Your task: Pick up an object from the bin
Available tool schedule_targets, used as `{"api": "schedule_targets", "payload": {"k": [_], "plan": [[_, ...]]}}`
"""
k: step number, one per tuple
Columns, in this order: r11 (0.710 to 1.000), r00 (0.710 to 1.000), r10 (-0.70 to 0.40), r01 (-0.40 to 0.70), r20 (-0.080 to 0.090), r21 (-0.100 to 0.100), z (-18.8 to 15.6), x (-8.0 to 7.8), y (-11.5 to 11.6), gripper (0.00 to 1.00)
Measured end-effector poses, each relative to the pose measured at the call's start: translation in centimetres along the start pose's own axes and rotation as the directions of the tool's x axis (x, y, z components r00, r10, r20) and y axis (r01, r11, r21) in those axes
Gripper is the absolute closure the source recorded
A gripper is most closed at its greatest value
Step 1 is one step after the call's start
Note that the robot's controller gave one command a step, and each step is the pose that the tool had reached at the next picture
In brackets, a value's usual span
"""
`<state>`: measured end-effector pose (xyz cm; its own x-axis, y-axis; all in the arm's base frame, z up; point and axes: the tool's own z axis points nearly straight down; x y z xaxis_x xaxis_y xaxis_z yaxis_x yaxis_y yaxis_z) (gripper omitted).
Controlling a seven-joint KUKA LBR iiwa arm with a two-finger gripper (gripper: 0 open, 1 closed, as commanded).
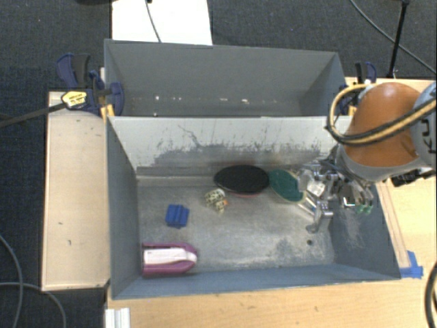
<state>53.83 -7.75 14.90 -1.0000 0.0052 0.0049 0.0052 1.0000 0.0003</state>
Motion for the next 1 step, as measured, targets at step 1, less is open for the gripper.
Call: {"api": "schedule_targets", "payload": {"k": [1], "plan": [[0.974,0.974,0.228,-0.228,0.004,-0.004,8.0,-3.05,11.98,0.0]]}}
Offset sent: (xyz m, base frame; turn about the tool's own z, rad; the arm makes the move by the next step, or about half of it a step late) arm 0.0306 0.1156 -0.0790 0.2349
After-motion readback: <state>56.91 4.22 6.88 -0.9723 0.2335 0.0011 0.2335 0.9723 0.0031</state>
